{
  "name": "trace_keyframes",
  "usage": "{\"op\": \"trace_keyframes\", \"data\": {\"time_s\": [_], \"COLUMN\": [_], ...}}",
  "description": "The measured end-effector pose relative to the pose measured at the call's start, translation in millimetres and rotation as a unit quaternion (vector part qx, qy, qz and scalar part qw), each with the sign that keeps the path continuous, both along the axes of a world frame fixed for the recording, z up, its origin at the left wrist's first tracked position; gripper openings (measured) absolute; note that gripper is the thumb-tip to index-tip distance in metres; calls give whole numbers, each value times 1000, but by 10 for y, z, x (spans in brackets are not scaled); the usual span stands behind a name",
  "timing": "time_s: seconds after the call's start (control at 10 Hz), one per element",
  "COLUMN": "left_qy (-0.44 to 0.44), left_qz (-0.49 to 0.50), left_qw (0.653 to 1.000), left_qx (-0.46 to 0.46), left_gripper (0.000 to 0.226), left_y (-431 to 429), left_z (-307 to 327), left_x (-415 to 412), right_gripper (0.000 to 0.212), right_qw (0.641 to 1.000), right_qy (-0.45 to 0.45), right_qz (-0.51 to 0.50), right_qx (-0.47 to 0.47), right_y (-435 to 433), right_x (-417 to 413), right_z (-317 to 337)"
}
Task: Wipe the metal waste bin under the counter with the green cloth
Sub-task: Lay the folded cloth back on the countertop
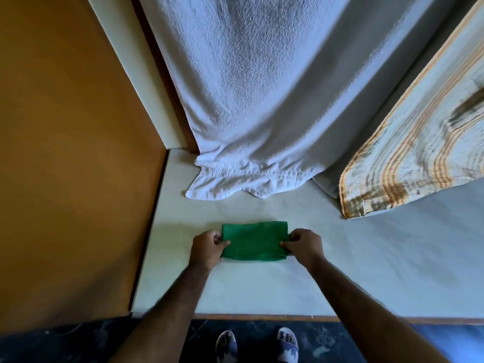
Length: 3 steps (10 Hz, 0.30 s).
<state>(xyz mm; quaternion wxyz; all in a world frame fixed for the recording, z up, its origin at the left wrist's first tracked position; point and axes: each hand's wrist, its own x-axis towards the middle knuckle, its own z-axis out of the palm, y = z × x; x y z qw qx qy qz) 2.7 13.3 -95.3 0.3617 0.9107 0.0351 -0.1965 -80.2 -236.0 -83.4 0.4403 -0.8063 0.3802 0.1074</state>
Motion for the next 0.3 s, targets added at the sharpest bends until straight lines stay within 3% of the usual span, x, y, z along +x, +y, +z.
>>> {"op": "trace_keyframes", "data": {"time_s": [0.2,0.3], "left_qy": [-70,-148], "left_qz": [-106,-183], "left_qw": [971,951], "left_qx": [205,203], "left_gripper": [44,47], "left_y": [-114,-156], "left_z": [209,484], "left_x": [-44,48], "right_gripper": [51,50], "right_qw": [982,957], "right_qy": [53,3], "right_qz": [114,191], "right_qx": [-138,-216], "right_y": [-24,-62], "right_x": [45,121], "right_z": [154,497]}}
